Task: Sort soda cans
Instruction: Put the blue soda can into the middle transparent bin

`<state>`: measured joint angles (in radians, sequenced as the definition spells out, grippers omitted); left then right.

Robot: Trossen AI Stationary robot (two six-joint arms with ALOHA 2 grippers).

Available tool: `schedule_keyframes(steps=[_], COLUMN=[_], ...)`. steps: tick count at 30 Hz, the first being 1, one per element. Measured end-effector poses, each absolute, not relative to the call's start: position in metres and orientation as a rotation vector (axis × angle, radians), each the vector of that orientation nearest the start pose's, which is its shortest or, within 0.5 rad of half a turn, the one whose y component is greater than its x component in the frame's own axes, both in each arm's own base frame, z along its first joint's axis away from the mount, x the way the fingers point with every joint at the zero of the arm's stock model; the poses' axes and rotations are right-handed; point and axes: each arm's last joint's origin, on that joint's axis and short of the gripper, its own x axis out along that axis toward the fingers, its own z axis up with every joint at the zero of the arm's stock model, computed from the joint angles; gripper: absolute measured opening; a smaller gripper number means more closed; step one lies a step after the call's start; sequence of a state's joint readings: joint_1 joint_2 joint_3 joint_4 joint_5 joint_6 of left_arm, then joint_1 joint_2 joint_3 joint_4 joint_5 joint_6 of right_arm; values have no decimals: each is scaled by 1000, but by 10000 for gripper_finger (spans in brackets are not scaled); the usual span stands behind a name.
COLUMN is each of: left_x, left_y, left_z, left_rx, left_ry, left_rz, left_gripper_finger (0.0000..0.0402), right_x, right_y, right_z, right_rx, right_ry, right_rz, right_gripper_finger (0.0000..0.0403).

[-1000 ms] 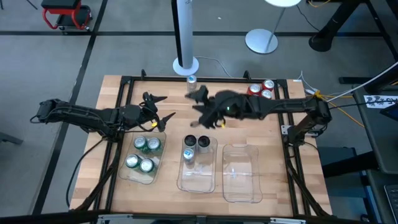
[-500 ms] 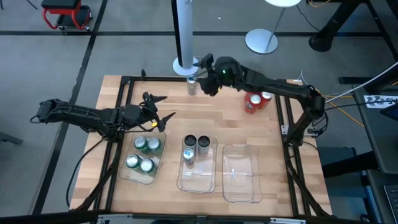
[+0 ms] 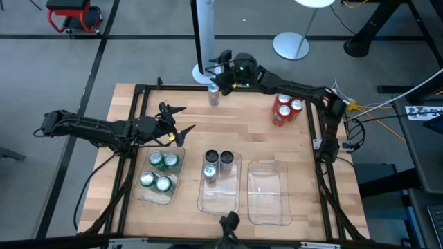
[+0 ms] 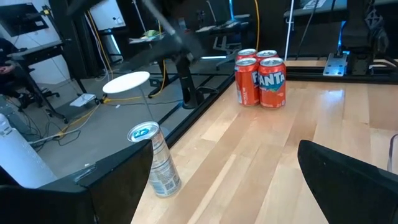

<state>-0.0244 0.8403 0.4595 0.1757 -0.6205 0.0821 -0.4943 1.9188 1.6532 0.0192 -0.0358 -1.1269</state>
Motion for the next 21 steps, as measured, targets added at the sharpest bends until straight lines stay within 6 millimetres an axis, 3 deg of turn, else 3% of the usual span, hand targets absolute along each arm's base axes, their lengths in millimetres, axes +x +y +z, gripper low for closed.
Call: schedule_keyframes(steps=[4, 9, 16, 21], left_x=[183, 183, 183, 183], left_y=[12, 12, 12, 12], left_z=[246, 246, 245, 245], left_rx=[145, 139, 123, 118], left_ry=[222, 220, 223, 221], left_rz=[586, 587, 588, 589], left_gripper_finger=[388, 388, 388, 388], right_x=[406, 407, 404, 408], right_y=[-232, -243, -243, -240], right_z=[304, 278, 271, 264], right_rx=[-866, -749, -789, -775], right_ry=[406, 526, 653, 653], right_rz=[-164, -73, -103, -84], right_gripper_finger=[390, 390, 390, 390])
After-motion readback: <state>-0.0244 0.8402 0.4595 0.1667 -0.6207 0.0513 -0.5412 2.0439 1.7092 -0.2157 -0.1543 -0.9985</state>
